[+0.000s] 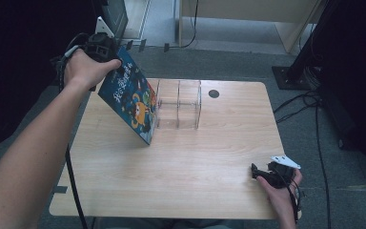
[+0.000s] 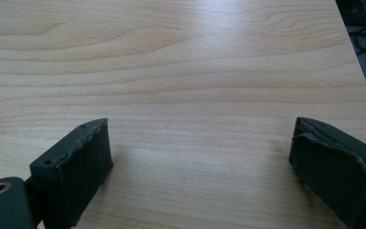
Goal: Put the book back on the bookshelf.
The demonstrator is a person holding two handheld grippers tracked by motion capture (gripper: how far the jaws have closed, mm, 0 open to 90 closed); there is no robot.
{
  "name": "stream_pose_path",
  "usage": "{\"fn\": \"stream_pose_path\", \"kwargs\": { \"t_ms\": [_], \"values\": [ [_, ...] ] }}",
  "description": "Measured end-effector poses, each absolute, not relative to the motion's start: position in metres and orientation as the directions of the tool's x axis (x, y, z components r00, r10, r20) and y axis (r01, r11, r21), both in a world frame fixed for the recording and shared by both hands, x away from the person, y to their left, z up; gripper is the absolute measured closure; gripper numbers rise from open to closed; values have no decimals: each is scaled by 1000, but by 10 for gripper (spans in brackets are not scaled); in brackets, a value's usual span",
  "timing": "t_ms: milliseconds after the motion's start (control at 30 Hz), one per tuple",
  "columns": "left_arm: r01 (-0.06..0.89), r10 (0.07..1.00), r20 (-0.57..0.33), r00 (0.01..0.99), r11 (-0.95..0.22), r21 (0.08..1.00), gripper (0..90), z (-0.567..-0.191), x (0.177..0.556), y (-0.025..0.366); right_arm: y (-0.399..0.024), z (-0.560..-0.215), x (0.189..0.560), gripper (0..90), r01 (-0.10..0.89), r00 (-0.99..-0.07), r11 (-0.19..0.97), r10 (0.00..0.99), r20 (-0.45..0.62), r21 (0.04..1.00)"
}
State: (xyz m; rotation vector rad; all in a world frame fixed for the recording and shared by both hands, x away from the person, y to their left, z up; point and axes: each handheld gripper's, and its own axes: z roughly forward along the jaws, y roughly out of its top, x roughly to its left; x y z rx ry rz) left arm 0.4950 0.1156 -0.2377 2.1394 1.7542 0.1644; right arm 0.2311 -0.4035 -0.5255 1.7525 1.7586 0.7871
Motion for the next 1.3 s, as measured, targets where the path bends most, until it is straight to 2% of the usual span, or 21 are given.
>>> {"fn": "stream_pose_path", "kwargs": {
  "t_ms": [467,600,933,1300],
  "values": [
    [926,964,-166,210,-141,351,572,-237,492,120,-403,-526,231,64,690,-19,-10,999,32,724],
    [936,963,-201,181,-106,337,509,-233,492,122,-403,-526,231,64,690,-19,-10,999,32,724],
    [945,965,-187,184,-121,304,415,-223,487,126,-403,-526,231,64,690,-20,-9,999,32,723],
    [955,958,-243,149,-75,288,265,-207,480,143,-403,-526,231,64,690,-20,-9,999,32,724]
  ]
}}
